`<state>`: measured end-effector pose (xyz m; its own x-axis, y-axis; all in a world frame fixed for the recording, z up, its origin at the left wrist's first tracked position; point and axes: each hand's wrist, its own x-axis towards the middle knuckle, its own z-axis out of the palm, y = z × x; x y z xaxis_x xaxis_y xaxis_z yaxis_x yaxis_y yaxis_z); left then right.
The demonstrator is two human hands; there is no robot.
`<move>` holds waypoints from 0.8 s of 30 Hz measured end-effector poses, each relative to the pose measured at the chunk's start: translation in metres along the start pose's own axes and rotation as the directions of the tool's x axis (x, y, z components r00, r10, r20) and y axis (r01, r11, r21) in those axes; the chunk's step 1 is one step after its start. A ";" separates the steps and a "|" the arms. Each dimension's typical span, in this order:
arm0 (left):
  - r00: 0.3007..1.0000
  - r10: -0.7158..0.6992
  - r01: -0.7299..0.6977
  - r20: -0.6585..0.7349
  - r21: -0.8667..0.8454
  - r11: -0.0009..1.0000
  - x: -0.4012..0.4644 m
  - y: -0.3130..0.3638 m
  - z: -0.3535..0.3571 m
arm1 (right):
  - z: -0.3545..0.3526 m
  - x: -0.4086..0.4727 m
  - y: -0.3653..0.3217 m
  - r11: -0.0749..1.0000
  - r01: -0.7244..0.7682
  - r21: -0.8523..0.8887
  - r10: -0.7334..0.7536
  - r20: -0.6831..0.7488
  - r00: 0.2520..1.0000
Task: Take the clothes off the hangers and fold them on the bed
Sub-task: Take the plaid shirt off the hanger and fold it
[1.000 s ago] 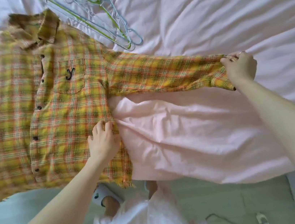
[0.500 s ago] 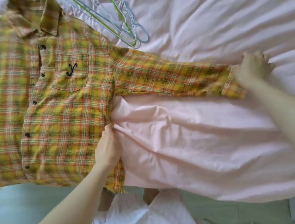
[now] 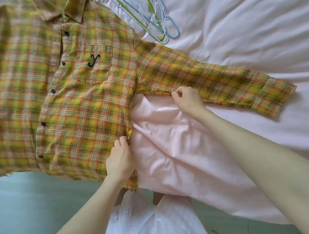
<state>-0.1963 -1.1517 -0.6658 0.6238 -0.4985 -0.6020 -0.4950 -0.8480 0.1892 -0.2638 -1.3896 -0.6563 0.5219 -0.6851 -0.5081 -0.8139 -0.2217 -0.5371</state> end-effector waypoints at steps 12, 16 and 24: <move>0.962 0.271 -0.248 0.035 -0.310 0.918 -0.008 -0.052 -0.002 | 0.077 0.020 -0.081 0.038 -0.600 0.799 0.203 0.582 0.788; 0.949 0.303 -0.255 0.083 -0.362 0.897 -0.008 -0.060 -0.001 | 0.074 0.037 -0.080 0.199 -0.504 0.841 0.339 0.423 0.840; 0.912 0.323 -0.288 0.252 -0.168 0.943 -0.010 -0.053 0.000 | 0.047 0.048 -0.071 0.357 -0.467 0.809 0.373 0.335 0.866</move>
<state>-0.1758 -1.1017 -0.6698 0.2567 -0.6836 -0.6832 -0.5451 -0.6861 0.4818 -0.1693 -1.3743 -0.6745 0.2340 -0.4434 -0.8652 -0.3273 0.8021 -0.4996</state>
